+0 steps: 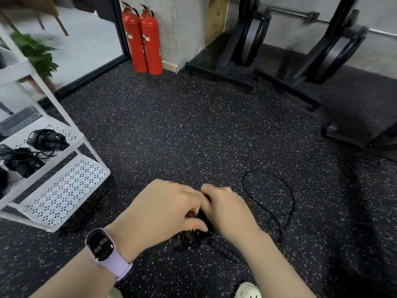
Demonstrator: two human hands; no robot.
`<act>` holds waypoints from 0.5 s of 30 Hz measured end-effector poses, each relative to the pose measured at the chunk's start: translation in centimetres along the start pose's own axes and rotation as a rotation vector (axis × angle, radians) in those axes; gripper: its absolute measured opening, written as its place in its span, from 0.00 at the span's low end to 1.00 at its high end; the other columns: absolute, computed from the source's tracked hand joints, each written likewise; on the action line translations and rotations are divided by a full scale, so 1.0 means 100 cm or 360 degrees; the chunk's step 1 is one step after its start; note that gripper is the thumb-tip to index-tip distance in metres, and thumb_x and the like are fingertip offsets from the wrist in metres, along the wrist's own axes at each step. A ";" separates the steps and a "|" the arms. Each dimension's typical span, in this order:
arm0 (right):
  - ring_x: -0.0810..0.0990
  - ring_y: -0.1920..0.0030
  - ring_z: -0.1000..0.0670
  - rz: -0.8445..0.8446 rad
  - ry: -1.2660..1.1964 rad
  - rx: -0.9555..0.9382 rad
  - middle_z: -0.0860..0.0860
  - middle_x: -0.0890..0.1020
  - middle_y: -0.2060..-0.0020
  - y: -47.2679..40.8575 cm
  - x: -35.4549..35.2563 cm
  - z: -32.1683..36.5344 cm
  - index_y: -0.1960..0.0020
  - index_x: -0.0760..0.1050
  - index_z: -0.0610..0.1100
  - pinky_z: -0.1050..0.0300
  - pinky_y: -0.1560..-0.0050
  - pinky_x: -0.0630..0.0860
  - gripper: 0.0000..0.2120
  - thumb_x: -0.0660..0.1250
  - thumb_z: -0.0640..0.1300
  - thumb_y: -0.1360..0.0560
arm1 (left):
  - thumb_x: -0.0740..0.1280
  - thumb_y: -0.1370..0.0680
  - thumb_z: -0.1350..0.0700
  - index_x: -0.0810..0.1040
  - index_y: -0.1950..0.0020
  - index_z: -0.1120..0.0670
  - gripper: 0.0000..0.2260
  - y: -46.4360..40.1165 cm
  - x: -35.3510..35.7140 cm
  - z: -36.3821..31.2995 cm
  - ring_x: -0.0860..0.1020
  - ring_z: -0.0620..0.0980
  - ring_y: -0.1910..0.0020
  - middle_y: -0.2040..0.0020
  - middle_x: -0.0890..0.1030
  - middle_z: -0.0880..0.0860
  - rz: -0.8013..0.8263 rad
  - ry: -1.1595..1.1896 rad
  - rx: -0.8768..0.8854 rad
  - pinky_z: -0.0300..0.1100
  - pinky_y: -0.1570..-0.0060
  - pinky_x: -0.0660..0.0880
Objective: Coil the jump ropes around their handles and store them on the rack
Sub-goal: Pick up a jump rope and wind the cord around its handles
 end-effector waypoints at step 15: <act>0.68 0.72 0.42 0.0372 -0.1757 0.0106 0.42 0.72 0.70 0.007 0.005 0.014 0.60 0.77 0.39 0.54 0.70 0.61 0.30 0.61 0.66 0.19 | 0.65 0.29 0.28 0.74 0.68 0.47 0.22 -0.005 0.014 0.047 0.68 0.42 0.71 0.73 0.73 0.45 -0.0036 0.1248 -0.0491 0.42 0.67 0.67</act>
Point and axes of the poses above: each hand's wrist, its own y-axis away from the middle knuckle, its own x-axis out of the palm, z = x × y, the point moved 10 cm from there along -y, towards the middle knuckle
